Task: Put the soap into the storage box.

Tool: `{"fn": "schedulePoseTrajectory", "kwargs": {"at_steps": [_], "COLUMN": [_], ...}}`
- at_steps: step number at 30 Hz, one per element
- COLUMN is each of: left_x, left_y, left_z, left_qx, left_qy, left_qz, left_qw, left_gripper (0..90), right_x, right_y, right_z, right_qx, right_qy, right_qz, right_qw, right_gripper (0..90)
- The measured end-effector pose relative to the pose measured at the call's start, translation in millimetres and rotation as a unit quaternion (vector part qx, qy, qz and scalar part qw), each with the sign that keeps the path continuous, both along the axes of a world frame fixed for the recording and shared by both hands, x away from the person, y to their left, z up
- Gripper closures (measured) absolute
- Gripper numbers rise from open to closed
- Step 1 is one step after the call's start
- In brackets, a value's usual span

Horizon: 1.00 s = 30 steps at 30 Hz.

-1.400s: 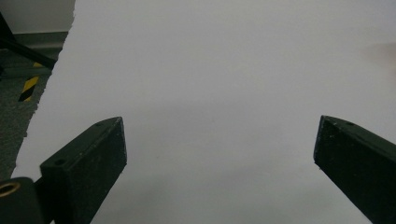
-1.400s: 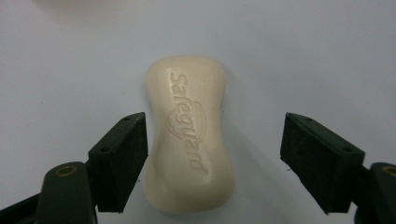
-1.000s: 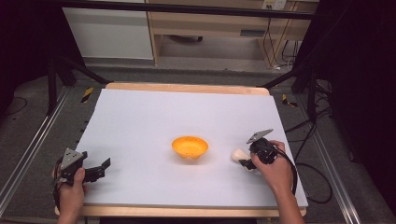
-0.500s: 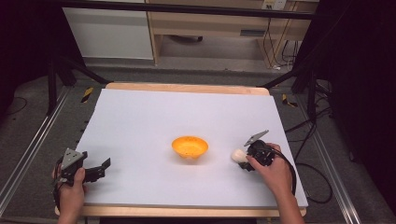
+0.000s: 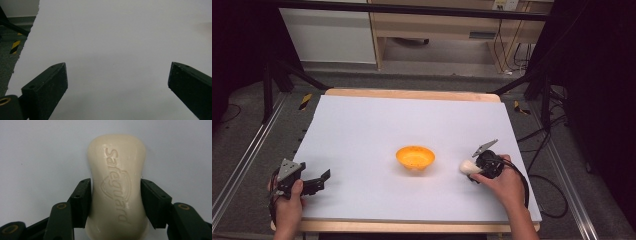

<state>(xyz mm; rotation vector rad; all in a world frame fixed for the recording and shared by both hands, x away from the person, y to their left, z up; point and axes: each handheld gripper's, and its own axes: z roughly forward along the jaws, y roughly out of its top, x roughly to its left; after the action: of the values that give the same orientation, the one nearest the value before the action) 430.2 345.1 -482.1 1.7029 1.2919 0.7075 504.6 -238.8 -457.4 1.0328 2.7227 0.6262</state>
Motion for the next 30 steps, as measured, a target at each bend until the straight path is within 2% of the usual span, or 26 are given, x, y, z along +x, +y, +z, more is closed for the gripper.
{"fn": "schedulePoseTrajectory", "kwargs": {"at_steps": [11, 15, 19, 25, 30], "left_x": [0.0, 0.0, 0.0, 0.0, -0.2], "left_y": [0.0, 0.1, 0.0, 0.3, 0.1], "left_z": [0.0, 0.0, 0.0, 0.1, 0.1], "left_qx": [0.0, 0.001, 0.0, 0.002, 0.001], "left_qy": [0.0, 0.0, 0.0, -0.001, -0.001], "left_qz": [0.0, 0.0, 0.0, -0.001, -0.001], "left_qw": [1.0, 1.0, 1.0, 1.0, 1.0], "left_gripper": [2.1, 2.1, 2.1, 2.1, 2.1], "right_x": [-1.9, -2.8, -2.6, -2.6, -2.3], "right_y": [-0.6, 2.1, 1.9, 3.6, 4.1], "right_z": [3.5, 4.3, 5.5, 8.5, 12.9], "right_qx": [0.006, -0.001, 0.009, 0.001, 0.012], "right_qy": [-0.005, -0.005, -0.005, -0.015, -0.018], "right_qz": [0.005, 0.018, 0.022, 0.026, 0.034], "right_qw": [1.0, 0.9998, 0.9997, 0.9995, 0.9992], "right_gripper": [49.1, 49.3, 49.4, 49.4, 49.4]}}
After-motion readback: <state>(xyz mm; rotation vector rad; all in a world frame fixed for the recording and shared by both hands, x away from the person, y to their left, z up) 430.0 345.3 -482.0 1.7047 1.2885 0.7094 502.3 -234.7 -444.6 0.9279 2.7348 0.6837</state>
